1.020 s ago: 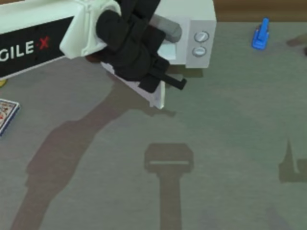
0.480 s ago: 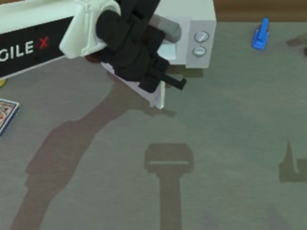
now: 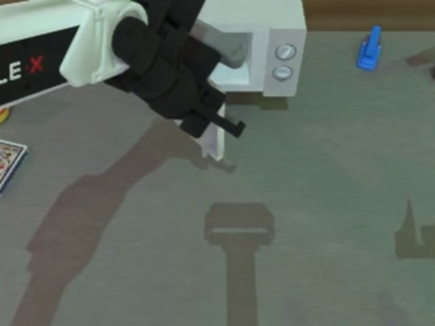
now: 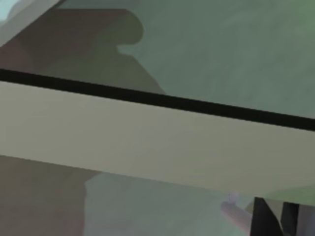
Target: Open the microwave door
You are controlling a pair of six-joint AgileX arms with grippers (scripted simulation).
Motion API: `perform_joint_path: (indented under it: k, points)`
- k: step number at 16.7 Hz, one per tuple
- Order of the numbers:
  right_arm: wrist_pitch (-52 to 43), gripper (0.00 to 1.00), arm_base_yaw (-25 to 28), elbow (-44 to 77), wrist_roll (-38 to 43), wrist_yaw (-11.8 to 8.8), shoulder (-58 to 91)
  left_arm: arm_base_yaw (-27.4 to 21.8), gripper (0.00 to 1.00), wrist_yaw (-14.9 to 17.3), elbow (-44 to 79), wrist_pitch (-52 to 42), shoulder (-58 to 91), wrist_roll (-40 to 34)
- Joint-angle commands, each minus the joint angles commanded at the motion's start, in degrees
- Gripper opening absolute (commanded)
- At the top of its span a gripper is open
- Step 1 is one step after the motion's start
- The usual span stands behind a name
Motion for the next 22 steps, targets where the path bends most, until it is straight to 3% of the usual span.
perform_joint_path:
  k: [22]
  points:
    - [0.0,1.0,0.0,0.0,0.0,0.0,0.0,0.5,0.0,0.8,-0.8,0.0,-0.6,1.5]
